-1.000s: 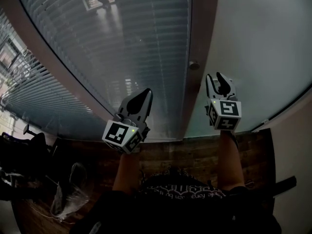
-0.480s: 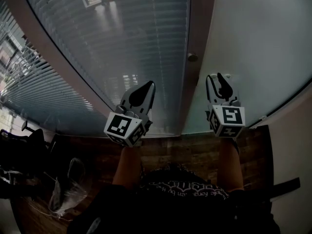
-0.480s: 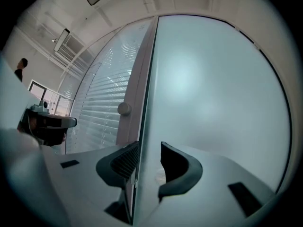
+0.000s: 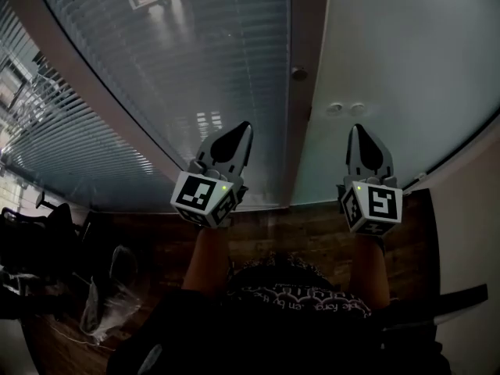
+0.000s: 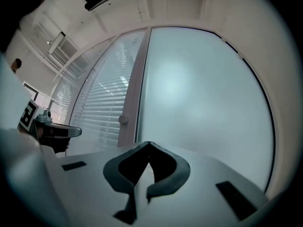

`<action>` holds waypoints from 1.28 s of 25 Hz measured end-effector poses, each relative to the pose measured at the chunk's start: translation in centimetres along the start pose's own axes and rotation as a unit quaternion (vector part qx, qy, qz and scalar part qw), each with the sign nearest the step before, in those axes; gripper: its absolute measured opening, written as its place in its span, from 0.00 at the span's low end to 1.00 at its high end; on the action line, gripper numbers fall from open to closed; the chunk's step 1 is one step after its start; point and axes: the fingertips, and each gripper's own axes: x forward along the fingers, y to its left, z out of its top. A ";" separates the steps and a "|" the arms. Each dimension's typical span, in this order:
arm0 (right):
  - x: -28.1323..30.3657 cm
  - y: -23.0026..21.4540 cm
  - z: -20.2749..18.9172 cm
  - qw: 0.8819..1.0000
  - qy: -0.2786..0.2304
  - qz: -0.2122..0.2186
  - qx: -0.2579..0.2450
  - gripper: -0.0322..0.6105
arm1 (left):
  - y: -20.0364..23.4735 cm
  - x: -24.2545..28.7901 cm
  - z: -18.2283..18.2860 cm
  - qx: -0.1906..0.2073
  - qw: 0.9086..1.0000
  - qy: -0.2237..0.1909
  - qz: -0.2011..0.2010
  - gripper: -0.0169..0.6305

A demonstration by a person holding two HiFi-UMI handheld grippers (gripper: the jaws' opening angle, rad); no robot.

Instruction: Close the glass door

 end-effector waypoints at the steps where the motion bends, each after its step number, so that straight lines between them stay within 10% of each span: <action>1: -0.3 0.2 0.1 1.000 -0.001 0.006 0.001 0.05 | -0.2 0.0 0.1 0.000 1.000 0.000 -0.001 0.03; 32: -2.7 2.1 0.5 0.998 0.009 0.044 -0.041 0.05 | -1.9 -1.4 1.0 -0.002 1.000 -0.006 0.011 0.03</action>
